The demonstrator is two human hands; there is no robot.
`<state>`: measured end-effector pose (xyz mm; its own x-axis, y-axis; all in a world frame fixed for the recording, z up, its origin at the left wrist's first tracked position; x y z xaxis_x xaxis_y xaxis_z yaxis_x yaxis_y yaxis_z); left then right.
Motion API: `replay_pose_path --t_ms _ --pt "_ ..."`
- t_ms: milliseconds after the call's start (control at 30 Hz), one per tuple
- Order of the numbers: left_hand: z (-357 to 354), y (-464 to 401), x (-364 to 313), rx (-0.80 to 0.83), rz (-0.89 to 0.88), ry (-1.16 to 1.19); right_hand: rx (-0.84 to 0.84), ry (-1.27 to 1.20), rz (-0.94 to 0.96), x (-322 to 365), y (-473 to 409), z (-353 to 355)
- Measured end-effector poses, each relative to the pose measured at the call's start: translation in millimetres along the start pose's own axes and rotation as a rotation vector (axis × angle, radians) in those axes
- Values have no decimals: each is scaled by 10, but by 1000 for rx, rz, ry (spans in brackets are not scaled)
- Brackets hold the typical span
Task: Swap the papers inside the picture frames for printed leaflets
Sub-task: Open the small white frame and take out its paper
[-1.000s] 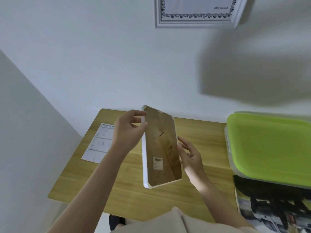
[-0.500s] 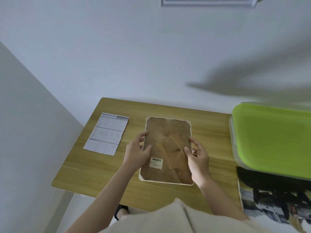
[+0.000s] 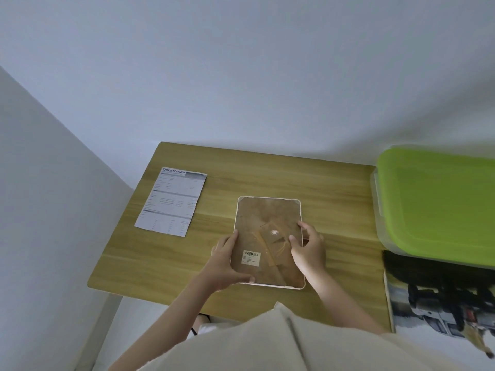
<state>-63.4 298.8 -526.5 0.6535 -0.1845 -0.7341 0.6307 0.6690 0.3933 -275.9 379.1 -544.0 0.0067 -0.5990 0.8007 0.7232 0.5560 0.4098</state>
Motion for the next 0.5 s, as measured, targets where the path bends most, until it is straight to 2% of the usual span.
replay_pose_path --t_ms 167,500 --pt "-13 -14 51 41 -34 -5 43 195 31 52 -65 26" --pt "11 -49 20 -44 -91 -73 124 303 45 120 -175 74"
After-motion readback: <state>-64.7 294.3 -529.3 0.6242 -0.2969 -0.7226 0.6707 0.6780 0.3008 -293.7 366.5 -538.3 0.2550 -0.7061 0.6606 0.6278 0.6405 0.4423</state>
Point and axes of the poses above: each hand's wrist, its own y-axis away from the middle knuckle, its own z-axis out of the back of the hand, x = y × z, the point moved 7 cm from there along -y, towards the middle knuckle, and after that the axes turned 7 degrees about -z, right-handed, at the moved point
